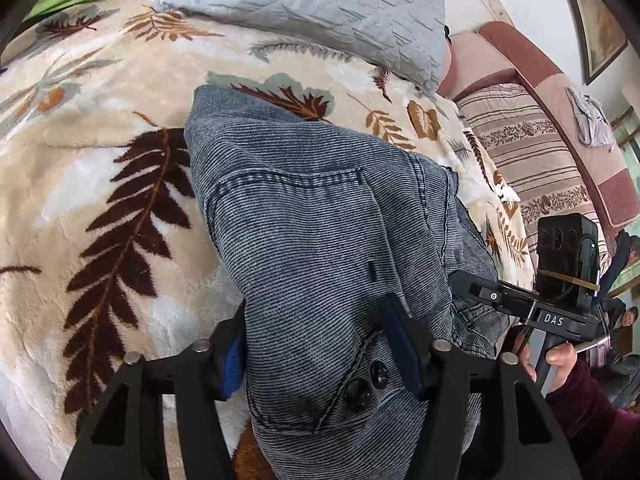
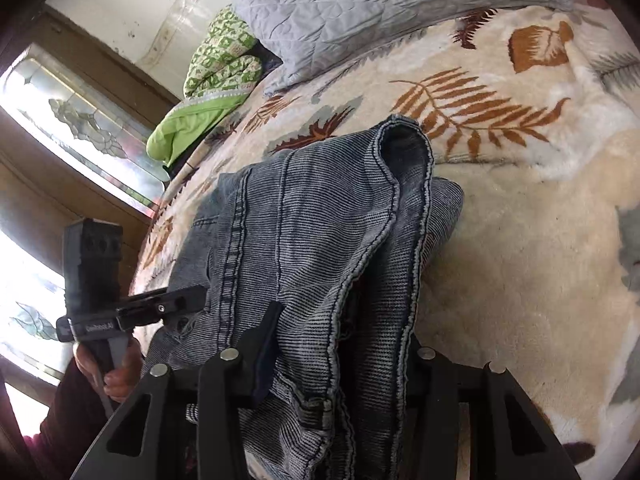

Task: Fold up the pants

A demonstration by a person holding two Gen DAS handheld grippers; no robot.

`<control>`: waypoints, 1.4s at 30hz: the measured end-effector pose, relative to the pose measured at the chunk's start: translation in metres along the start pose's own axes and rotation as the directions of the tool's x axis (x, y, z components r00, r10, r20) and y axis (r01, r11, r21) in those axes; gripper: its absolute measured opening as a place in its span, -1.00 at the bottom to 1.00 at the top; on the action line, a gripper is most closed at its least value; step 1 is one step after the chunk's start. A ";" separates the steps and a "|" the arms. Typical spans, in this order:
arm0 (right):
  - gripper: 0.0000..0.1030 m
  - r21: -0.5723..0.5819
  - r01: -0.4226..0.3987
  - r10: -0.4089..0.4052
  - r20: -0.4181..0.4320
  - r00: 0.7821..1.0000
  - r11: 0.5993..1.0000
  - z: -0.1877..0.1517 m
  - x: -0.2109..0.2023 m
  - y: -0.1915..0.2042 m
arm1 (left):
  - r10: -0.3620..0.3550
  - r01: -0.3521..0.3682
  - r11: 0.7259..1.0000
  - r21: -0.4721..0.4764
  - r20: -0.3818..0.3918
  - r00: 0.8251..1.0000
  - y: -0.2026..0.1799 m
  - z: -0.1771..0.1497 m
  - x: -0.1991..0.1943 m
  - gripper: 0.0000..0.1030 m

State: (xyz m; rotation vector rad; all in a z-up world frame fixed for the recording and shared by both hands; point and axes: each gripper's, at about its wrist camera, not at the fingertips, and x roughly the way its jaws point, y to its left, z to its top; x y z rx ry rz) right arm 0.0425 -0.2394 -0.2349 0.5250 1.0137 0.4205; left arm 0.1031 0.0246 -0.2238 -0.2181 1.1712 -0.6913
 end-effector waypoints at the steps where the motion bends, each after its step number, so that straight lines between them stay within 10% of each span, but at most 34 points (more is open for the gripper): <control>1: -0.15 0.001 -0.005 0.005 0.007 1.000 1.000 -0.001 -0.002 0.001 | 0.011 -0.011 1.000 0.010 0.013 1.000 -0.002 -0.002 -0.003 -0.25; 13: -0.24 -0.139 0.040 -0.025 0.110 0.994 0.989 -0.008 -0.048 0.052 | 0.056 -0.061 0.997 0.047 0.114 0.992 -0.049 -0.003 -0.048 -0.53; 27: -0.24 -0.151 -0.035 0.081 0.311 0.947 0.988 0.101 -0.098 0.073 | 0.123 -0.151 0.985 0.078 0.283 0.951 -0.085 0.114 -0.101 -0.53; 38: -0.24 -0.010 0.004 -0.003 0.093 0.996 1.000 0.117 0.013 -0.003 | 0.245 -0.246 0.966 -0.081 -0.012 0.969 0.003 0.104 0.037 -0.44; 42: -0.22 0.061 0.019 -0.020 0.018 1.000 0.998 0.109 0.052 -0.034 | 0.246 -0.244 0.966 -0.080 0.012 0.969 0.015 0.103 0.040 -0.17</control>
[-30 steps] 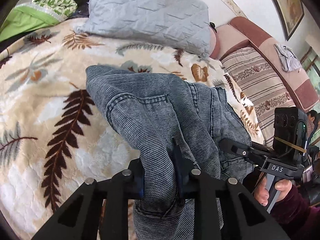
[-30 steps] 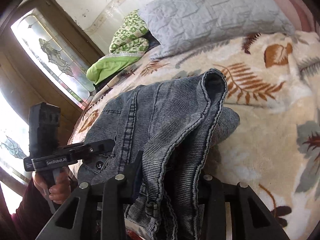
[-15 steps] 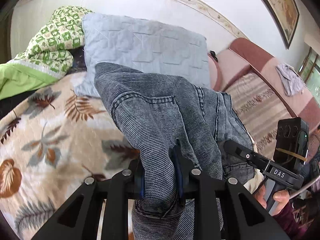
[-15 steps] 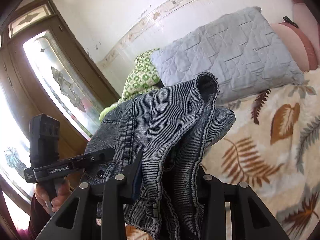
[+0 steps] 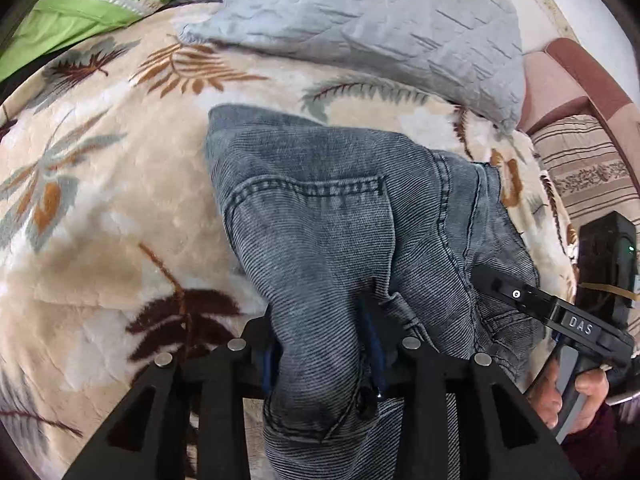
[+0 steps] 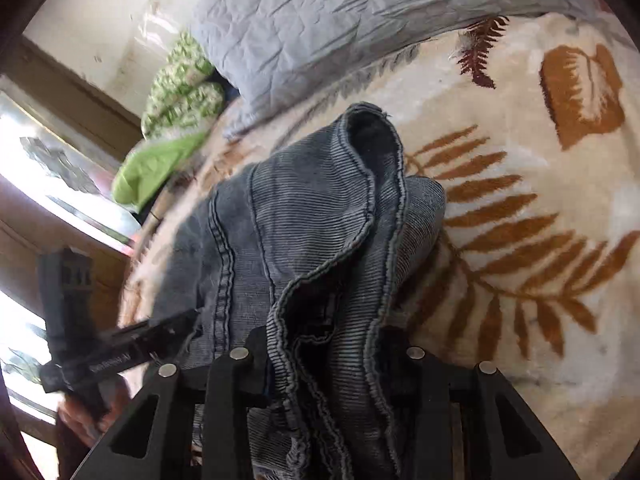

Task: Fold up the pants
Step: 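Lay the jeans down folded with the left tool and pull back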

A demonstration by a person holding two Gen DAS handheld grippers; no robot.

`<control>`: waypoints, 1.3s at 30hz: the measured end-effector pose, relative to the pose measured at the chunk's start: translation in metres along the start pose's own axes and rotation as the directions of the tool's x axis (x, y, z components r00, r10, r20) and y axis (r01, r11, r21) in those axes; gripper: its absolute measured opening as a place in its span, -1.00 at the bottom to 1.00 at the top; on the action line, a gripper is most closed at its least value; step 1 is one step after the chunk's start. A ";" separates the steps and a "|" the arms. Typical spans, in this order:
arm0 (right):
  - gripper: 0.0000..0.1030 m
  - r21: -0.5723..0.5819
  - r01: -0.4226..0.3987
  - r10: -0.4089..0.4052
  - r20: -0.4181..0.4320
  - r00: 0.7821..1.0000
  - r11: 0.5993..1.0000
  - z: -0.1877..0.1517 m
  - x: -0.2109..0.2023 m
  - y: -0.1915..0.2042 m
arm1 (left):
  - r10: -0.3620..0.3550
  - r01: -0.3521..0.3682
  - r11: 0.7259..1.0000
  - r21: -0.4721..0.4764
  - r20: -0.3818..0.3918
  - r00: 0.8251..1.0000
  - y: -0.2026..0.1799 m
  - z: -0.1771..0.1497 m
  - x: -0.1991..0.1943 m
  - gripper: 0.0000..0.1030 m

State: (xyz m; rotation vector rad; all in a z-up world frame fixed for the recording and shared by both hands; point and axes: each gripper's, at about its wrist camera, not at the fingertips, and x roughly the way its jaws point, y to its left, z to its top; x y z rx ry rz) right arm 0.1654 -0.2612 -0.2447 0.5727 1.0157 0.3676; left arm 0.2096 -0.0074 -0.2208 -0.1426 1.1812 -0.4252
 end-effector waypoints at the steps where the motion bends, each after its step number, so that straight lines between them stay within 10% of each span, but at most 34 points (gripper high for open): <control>1: -0.18 0.002 -0.006 0.006 -0.013 1.000 1.000 0.003 -0.001 0.001 | 0.018 -0.018 1.000 0.006 0.008 1.000 0.000 0.003 -0.002 -0.01; 7: 0.10 -0.009 0.027 -0.027 0.003 1.000 1.000 -0.001 -0.010 0.013 | 0.158 -0.160 0.986 0.034 0.068 0.985 -0.009 -0.011 -0.024 0.28; 13: 0.18 -0.089 0.113 -0.098 0.164 0.982 0.990 -0.013 -0.071 0.041 | 0.277 -0.291 0.956 0.018 0.257 0.926 -0.039 -0.042 -0.099 0.74; 27: 0.38 -0.306 0.262 -0.062 0.535 0.843 0.915 -0.105 -0.230 0.154 | 0.456 -0.550 0.834 -0.047 0.619 0.639 -0.122 -0.101 -0.259 0.96; 33: 0.43 -0.337 0.308 -0.040 0.614 0.788 0.890 -0.126 -0.270 0.195 | 0.442 -0.535 0.841 -0.076 0.667 0.600 -0.136 -0.119 -0.300 1.00; 39: 0.45 -0.360 0.320 -0.026 0.629 0.777 0.876 -0.138 -0.277 0.213 | 0.437 -0.515 0.852 -0.091 0.666 0.605 -0.136 -0.127 -0.312 1.00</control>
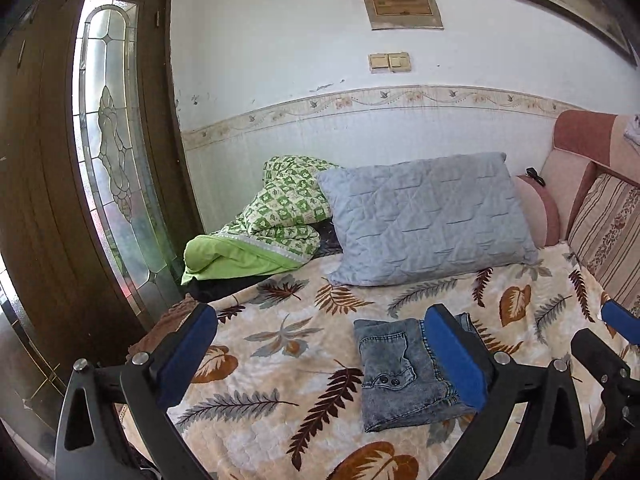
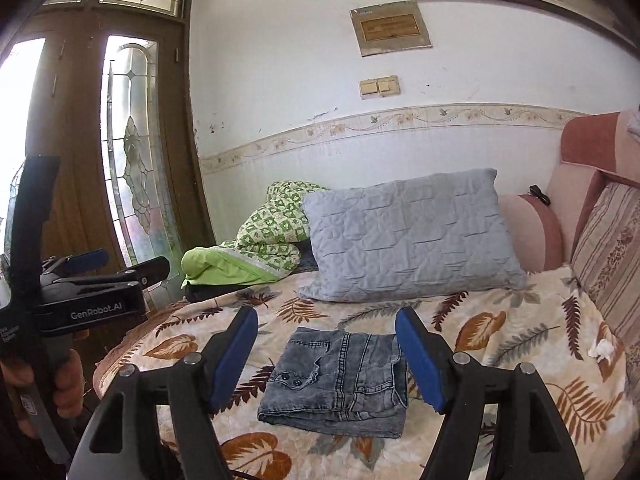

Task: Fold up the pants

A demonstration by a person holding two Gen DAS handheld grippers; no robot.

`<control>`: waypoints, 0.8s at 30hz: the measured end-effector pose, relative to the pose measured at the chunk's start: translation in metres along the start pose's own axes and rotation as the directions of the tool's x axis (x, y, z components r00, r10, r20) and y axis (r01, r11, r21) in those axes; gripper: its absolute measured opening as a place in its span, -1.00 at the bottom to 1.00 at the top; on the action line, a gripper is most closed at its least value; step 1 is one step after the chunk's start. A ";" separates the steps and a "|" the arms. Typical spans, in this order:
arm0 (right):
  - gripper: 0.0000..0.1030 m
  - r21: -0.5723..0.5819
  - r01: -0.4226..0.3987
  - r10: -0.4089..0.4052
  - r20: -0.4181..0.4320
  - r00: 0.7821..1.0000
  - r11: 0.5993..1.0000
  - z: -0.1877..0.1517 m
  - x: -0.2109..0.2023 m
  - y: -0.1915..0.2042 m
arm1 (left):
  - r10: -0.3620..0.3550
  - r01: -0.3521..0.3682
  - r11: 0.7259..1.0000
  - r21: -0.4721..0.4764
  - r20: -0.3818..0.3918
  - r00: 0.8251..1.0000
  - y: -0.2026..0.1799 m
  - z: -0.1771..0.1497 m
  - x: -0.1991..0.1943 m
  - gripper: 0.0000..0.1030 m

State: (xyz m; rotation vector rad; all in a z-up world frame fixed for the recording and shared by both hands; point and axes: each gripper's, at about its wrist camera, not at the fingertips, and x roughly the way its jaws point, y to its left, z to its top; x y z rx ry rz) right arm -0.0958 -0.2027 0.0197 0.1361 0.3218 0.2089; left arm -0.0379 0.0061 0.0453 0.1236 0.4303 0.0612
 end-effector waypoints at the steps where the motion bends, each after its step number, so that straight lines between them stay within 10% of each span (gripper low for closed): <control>1: 0.45 0.001 -0.003 0.003 -0.003 1.000 1.000 -0.001 0.000 0.001 | -0.002 0.002 1.000 -0.002 -0.002 1.000 0.001 0.000 -0.001 1.00; 24: 0.45 -0.006 0.037 -0.037 -0.046 0.998 0.999 -0.018 0.024 -0.006 | 0.059 -0.058 0.998 0.005 -0.092 0.994 0.007 -0.026 0.042 1.00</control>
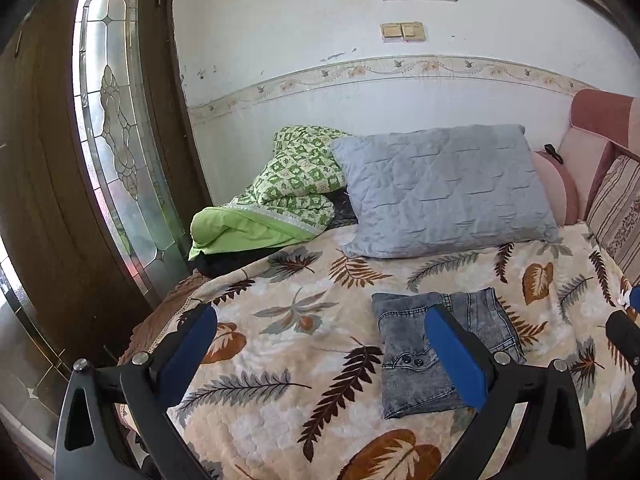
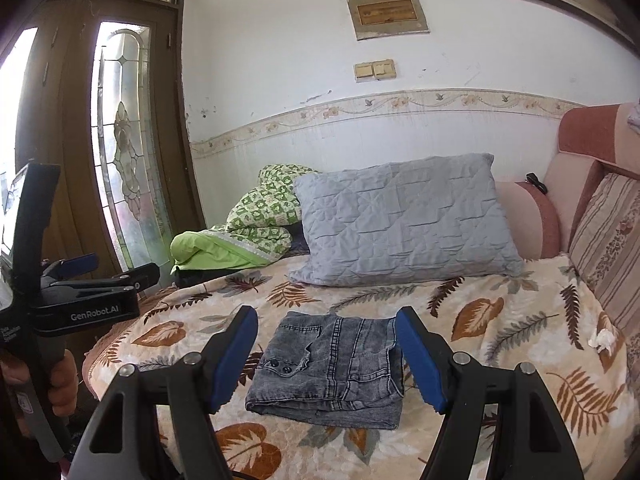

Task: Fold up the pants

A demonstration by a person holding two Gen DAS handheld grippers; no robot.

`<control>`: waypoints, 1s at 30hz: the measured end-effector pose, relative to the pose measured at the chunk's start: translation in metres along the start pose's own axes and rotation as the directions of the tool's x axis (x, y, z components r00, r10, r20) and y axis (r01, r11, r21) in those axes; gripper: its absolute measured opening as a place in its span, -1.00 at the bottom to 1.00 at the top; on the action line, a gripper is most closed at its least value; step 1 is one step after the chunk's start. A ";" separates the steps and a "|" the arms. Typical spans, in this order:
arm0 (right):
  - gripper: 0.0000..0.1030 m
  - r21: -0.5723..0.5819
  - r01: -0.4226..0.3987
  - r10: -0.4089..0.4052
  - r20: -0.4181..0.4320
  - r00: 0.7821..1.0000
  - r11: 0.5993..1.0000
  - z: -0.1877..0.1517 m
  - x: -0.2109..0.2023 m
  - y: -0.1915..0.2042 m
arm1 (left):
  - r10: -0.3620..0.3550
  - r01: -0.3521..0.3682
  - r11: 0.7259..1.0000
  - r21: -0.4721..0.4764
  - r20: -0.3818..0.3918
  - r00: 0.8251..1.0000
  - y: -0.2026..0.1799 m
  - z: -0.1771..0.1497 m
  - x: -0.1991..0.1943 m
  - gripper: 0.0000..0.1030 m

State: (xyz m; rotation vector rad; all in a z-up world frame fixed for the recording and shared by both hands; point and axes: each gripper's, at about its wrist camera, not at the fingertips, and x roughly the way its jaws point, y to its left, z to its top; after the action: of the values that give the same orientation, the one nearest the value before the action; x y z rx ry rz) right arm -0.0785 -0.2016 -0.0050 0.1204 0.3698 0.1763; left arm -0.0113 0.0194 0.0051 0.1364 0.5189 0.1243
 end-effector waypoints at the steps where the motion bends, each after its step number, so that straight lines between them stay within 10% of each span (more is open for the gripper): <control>1: 0.45 -0.001 0.004 -0.004 0.000 1.000 1.000 0.000 0.000 -0.001 | 0.006 -0.006 1.000 -0.001 -0.005 1.000 0.001 -0.001 0.002 1.00; 30: 0.45 -0.055 -0.010 0.004 -0.104 0.995 0.998 -0.017 0.017 0.018 | 0.137 -0.138 0.989 -0.049 -0.038 0.990 0.059 -0.021 0.008 1.00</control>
State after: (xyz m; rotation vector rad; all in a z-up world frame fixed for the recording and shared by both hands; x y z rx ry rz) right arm -0.0720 -0.1795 -0.0241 0.0581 0.4682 0.2000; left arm -0.0198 0.0810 -0.0071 0.1199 0.5399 0.2749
